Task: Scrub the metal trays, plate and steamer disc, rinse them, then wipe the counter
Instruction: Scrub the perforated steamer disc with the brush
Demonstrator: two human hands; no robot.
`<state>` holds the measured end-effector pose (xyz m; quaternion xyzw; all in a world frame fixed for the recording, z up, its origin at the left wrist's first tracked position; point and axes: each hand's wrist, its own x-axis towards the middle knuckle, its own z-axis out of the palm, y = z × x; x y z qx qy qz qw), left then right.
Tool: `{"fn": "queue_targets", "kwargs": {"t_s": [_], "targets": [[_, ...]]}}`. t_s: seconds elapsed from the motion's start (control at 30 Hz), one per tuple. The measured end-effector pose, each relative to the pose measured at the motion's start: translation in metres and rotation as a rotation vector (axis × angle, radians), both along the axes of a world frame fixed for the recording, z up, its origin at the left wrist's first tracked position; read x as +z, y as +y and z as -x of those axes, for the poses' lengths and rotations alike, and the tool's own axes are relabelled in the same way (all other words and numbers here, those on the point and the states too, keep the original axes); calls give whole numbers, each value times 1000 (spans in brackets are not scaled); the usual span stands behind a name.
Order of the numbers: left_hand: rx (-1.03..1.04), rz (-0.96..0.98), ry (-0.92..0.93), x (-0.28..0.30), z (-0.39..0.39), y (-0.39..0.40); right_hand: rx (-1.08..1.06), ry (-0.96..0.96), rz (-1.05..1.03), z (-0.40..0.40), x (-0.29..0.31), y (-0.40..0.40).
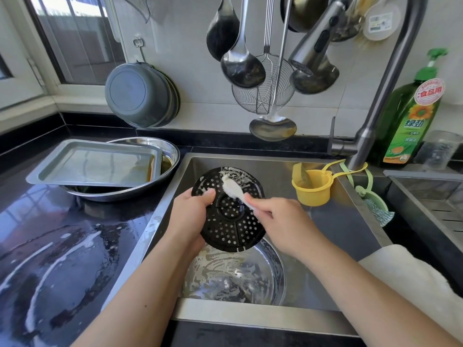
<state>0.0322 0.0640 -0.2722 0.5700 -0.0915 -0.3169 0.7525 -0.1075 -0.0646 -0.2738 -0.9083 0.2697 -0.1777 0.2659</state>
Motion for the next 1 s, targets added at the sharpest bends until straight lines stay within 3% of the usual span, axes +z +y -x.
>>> {"fn": "queue_targets", "kwargs": {"t_s": [0.1,0.2,0.33,0.47,0.57,0.7,0.83,0.93,1.0], "targets": [[-12,4,-2,0,1,0,-91,-8,86,-2,2,-11],[3,8,6,0,1,0,30,1,27,2,1,-1],[12,14,25,0,-3,1,-81,16,70,1,2,-15],[10,18,31,0,-3,1,34,15,26,4,1,-4],[-1,19,26,0,-2,1,-77,-5,45,4,2,-17],[-6,23,31,1,-2,1,34,0,20,5,1,-4],[10,19,29,0,-3,2,-86,23,21,3,-1,-19],[38,34,57,1,-4,2,28,19,-26,5,-3,-6],[52,39,73,2,-5,2,-10,12,-18,3,-5,-12]]}}
